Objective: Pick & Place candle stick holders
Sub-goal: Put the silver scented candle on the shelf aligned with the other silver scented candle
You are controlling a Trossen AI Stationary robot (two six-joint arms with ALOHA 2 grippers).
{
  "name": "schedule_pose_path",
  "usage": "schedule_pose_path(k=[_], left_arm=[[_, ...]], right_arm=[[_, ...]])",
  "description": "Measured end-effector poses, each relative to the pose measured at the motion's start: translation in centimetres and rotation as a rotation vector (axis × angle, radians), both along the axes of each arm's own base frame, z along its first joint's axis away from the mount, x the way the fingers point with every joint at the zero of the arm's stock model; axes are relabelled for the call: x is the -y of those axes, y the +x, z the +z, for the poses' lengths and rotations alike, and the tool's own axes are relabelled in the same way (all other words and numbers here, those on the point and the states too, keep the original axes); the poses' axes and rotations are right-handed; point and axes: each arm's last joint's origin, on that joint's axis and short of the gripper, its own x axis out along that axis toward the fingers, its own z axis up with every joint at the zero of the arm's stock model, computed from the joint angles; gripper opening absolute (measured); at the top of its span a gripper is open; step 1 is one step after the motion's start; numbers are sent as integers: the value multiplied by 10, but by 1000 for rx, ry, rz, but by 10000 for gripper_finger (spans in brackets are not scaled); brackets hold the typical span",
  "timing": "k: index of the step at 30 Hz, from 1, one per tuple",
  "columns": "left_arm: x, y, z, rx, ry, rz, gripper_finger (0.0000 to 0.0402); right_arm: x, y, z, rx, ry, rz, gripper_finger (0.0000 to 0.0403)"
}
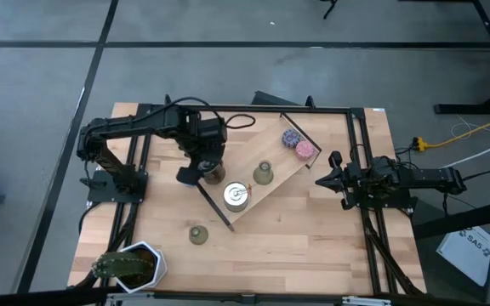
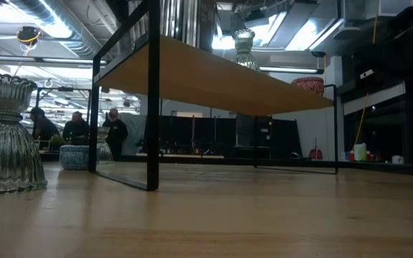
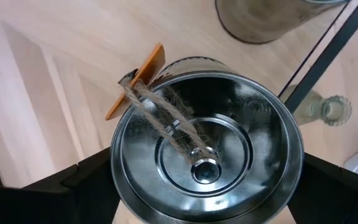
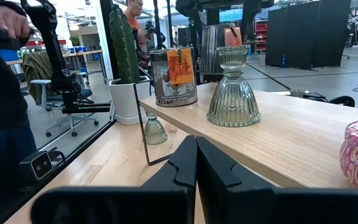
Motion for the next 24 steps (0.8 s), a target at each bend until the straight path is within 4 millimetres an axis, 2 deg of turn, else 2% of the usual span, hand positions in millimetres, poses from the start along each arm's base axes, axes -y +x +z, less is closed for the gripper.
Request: schedule_pose_path(k=[6, 15, 24], left_arm=[[1, 1, 0, 0, -15, 58, 359], [10, 10, -9, -35, -16, 30, 359], [21, 11, -9, -37, -18, 17, 359]], right_arm=[[0, 0, 0, 0, 0, 0, 10], [0, 0, 0, 0, 0, 0, 10], [0, 0, 0, 0, 0, 0, 10]])
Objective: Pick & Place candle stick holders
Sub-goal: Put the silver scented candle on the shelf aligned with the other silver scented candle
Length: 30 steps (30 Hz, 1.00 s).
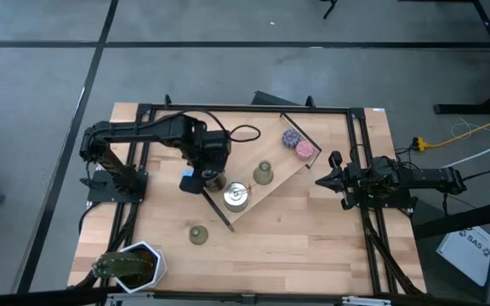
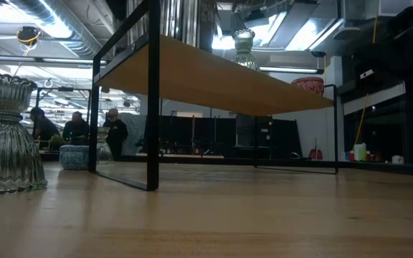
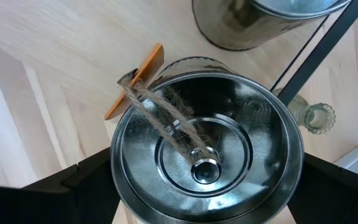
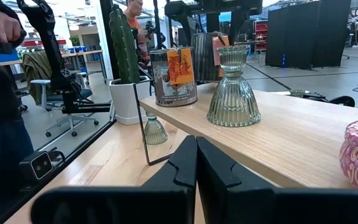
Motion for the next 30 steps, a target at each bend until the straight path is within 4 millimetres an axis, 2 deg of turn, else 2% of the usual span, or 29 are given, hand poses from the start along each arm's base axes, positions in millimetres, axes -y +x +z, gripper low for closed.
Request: schedule_pose_path(k=[6, 18, 30], left_arm=[[3, 0, 0, -1, 62, 20, 359], [13, 8, -7, -19, 40, 51, 359], [13, 14, -12, -25, 39, 53, 359]], right_arm=[[0, 0, 0, 0, 0, 0, 10], [0, 0, 0, 0, 0, 0, 10], [0, 0, 0, 0, 0, 0, 10]])
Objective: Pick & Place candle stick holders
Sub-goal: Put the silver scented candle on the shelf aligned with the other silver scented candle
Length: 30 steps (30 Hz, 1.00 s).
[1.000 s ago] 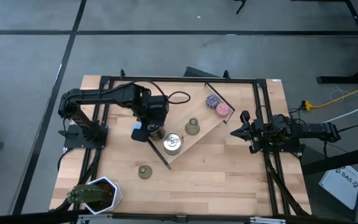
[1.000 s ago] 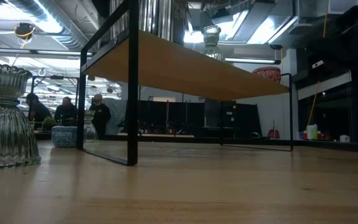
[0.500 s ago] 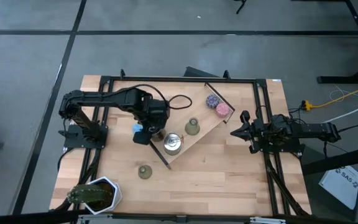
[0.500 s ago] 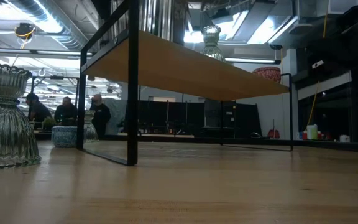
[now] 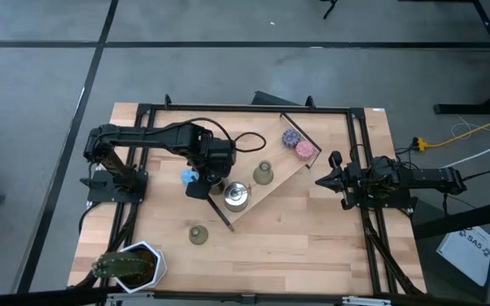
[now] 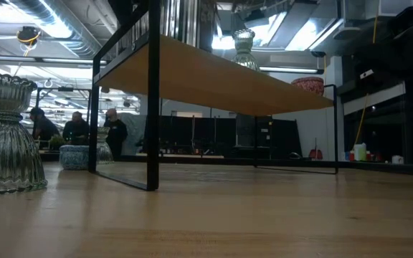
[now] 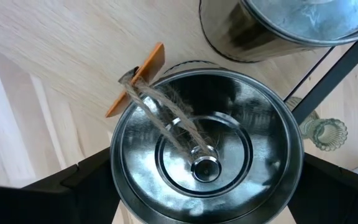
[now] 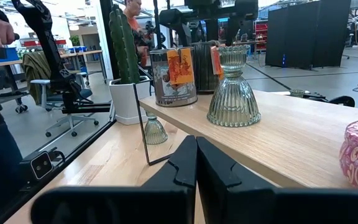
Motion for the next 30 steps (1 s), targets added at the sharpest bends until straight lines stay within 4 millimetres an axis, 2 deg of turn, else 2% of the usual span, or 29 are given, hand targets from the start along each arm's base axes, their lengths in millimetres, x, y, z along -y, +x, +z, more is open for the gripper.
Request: schedule_pose_path(k=[14, 26, 30], left_arm=[[0, 1, 0, 7, -5, 14, 397], [0, 1, 0, 5, -5, 16, 400], [0, -2, 9, 16, -6, 16, 400]], right_arm=[[0, 0, 0, 0, 0, 0, 10], [0, 0, 0, 0, 0, 0, 10], [0, 0, 0, 0, 0, 0, 10]])
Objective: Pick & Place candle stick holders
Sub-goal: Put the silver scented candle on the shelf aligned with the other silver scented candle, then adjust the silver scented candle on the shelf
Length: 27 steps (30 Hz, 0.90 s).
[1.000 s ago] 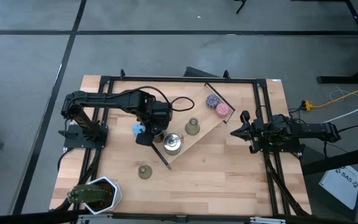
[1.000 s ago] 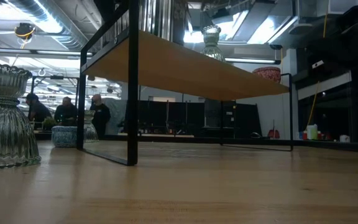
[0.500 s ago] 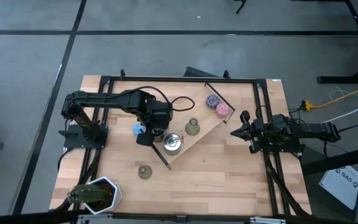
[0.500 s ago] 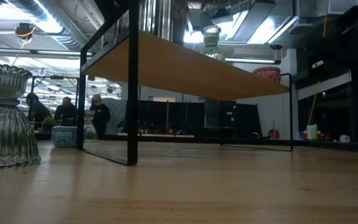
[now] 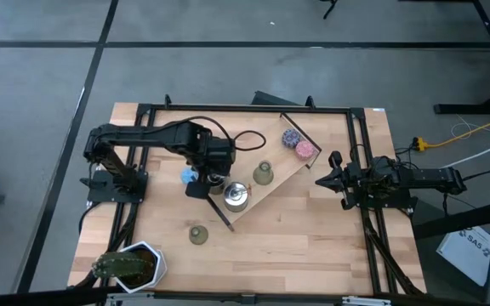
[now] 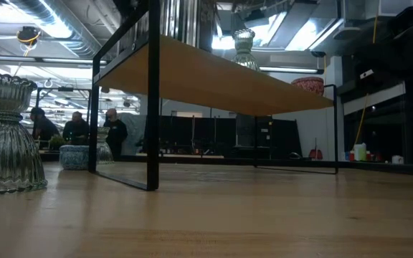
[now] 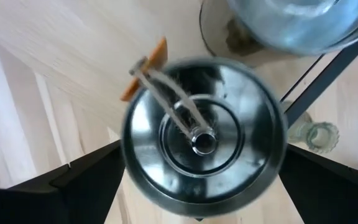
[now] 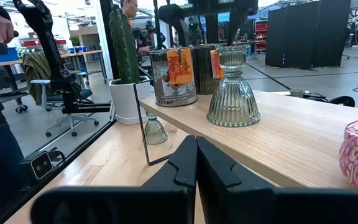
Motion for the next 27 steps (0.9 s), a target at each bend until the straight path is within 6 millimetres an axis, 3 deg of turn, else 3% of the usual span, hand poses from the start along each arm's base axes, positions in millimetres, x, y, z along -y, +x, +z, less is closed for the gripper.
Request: schedule_pose_path(k=[19, 27], left_arm=[[0, -2, 45, 176, 7, -25, 399], [1, 9, 49, 293, -10, -70, 355]], right_arm=[[0, 0, 0, 0, 0, 0, 10], [0, 0, 0, 0, 0, 0, 10]])
